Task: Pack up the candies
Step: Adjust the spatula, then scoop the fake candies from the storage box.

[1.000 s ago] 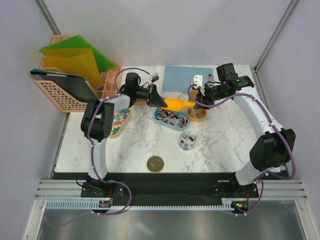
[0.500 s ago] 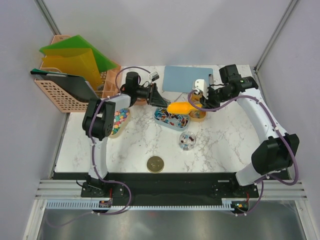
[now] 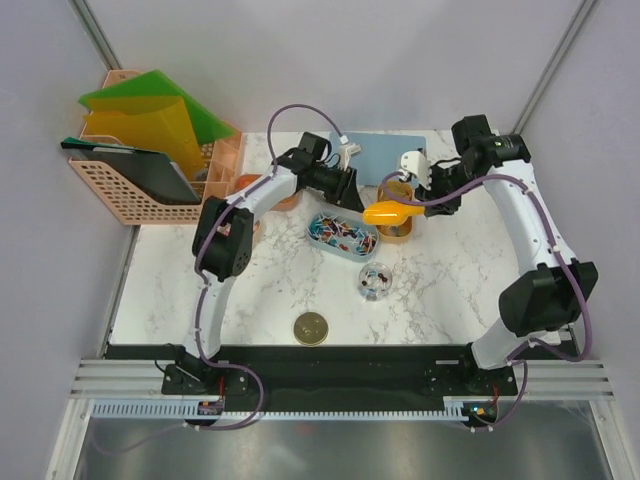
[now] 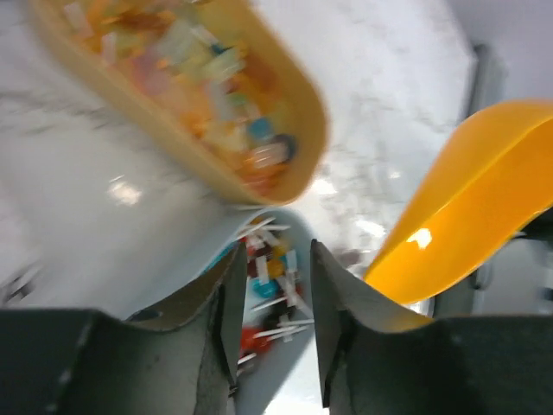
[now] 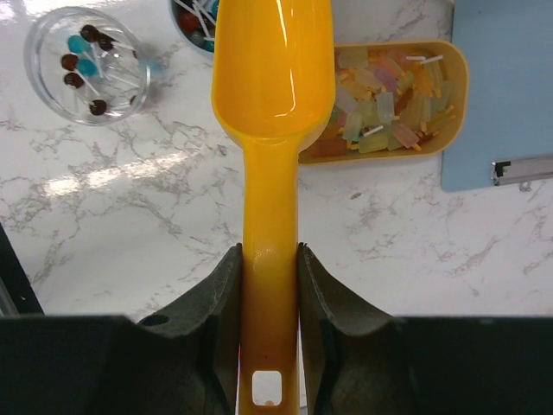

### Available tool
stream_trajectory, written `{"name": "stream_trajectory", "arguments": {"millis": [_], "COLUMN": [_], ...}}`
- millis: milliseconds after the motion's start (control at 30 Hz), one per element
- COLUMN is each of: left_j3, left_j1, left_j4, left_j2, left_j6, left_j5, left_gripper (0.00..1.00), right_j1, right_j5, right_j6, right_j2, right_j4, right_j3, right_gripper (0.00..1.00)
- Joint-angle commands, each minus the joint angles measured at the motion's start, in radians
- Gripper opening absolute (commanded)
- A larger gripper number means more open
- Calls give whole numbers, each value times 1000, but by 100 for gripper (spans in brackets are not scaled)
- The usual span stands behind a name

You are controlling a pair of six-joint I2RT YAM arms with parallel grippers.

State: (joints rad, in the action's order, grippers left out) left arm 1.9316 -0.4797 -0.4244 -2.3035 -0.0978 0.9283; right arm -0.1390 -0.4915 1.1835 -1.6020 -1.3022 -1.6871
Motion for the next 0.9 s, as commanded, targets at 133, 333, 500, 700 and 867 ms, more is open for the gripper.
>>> {"name": "stream_trajectory", "arguments": {"millis": [133,333,500,700,867], "left_j3": [-201,-396,-464,-490,-499], "left_j1": [157,182,184,178,153], "left_j4": [-191,-146,-143,-137,-113], "left_j2": [194,311,319,299,282], "left_j6": [394,458,458,469,492], "left_j5": [-391,-422,-421,-421,-425], "left_gripper": [18,2,2,2,2], "right_j1": [-85,-152,-189,-234,-277], "right_j5": [145,185,223,309,381], "right_j6": [24,-51,-137,-226,-311], "right_j2": [-122,-167,-202,-251,-305], "right_j4": [-138,-141,-105,-71,-60], "right_j3": [-171,-148,-155,-171,-221], "right_gripper": [0,0,0,0,0]}}
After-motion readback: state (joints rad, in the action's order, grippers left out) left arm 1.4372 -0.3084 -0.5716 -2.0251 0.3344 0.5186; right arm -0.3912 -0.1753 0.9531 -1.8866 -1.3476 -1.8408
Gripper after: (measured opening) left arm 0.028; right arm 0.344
